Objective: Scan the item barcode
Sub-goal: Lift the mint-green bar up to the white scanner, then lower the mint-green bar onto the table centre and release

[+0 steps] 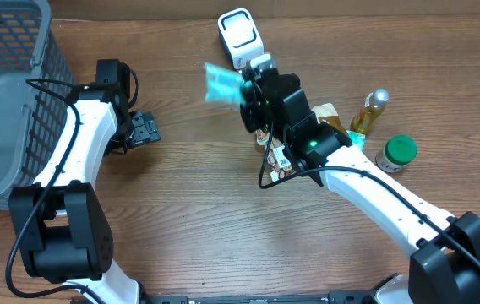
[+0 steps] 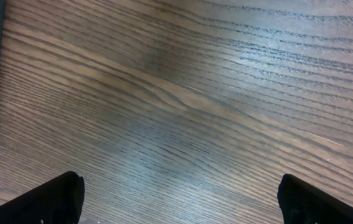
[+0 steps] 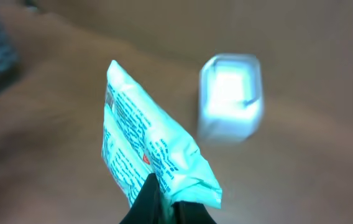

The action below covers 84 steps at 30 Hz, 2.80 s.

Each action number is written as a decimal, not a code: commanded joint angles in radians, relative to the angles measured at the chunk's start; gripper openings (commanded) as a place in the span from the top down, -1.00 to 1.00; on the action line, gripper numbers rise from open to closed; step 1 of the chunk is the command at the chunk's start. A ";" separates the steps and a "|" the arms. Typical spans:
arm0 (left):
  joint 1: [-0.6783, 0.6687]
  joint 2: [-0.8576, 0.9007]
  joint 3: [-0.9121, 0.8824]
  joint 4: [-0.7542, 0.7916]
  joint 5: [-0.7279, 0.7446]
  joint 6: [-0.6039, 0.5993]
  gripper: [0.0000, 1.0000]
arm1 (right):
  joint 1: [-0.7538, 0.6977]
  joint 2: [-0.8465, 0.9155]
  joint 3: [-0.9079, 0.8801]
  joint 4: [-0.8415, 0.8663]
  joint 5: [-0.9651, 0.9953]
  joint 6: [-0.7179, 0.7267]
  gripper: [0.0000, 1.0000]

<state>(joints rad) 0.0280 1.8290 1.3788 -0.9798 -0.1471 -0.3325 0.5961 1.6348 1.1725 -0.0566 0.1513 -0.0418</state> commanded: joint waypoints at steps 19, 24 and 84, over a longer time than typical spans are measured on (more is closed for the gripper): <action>-0.002 -0.028 -0.002 -0.002 -0.006 0.015 -0.99 | -0.054 0.487 0.045 1.065 0.351 -1.209 0.92; -0.002 -0.028 -0.002 -0.002 -0.006 0.015 -0.99 | -0.082 0.560 0.152 1.017 0.334 -1.195 0.93; -0.002 -0.028 -0.002 -0.002 -0.006 0.015 -0.99 | 0.059 0.110 0.253 -0.991 -0.150 0.105 -1.00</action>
<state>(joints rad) 0.0280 1.8290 1.3788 -0.9794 -0.1471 -0.3325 0.6682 1.7439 1.4437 -1.0611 0.0143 0.0265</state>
